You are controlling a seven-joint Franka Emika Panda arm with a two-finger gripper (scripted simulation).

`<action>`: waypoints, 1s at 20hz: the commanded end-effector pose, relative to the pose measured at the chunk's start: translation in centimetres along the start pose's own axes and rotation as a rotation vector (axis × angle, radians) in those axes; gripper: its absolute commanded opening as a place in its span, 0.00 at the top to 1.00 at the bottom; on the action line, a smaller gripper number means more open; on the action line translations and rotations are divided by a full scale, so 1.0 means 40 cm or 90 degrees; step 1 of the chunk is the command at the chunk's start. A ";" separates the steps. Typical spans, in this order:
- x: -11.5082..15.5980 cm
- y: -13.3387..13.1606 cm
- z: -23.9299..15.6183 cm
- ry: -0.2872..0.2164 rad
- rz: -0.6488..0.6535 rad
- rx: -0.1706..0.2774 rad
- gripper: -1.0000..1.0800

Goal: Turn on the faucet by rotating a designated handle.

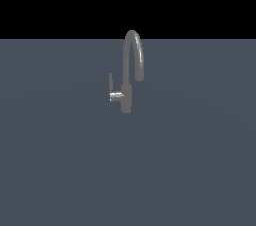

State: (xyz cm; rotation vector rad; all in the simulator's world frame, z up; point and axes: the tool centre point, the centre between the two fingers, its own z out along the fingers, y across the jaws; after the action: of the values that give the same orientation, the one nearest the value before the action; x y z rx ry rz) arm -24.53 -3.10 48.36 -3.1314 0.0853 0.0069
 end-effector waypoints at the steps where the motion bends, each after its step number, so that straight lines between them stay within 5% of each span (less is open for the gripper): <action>1: 0.000 -0.002 -0.002 0.002 0.001 0.000 1.00; 10: 0.000 -0.032 -0.064 0.055 0.048 -0.002 1.00; 20: -0.005 -0.134 -0.205 0.186 0.162 -0.012 1.00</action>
State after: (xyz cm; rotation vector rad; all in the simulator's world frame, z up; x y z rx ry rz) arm -24.39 1.36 55.65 -3.1009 0.4363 -0.3919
